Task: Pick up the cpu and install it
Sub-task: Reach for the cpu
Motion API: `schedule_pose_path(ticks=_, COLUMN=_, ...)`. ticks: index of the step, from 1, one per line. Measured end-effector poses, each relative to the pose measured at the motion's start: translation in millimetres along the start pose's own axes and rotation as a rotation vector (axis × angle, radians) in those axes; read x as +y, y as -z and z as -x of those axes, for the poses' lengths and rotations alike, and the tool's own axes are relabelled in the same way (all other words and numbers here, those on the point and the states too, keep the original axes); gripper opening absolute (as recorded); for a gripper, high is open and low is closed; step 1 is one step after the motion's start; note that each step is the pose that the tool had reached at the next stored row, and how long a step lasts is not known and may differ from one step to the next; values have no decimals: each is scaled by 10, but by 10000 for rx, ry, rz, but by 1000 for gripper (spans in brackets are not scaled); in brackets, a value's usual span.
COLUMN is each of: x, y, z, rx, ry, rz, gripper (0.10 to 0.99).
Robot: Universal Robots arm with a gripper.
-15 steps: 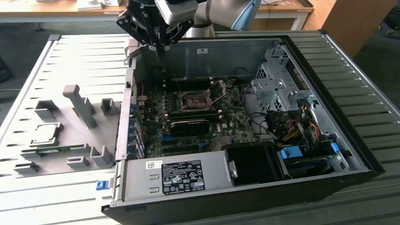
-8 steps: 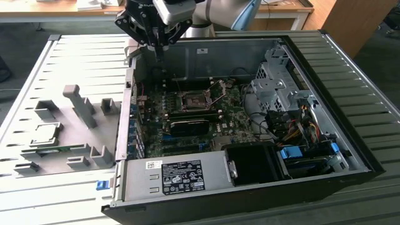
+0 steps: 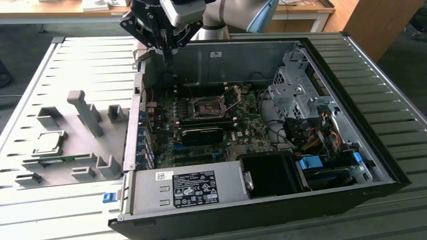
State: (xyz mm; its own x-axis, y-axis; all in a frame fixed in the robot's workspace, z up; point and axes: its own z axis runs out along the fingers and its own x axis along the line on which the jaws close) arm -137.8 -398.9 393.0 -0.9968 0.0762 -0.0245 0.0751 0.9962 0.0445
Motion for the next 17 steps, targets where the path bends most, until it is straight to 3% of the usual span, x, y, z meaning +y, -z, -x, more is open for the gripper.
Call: schedule_pose_path(ticks=17, x=-4, y=-1, z=-53, rx=4, ry=1, rz=0, gripper=106)
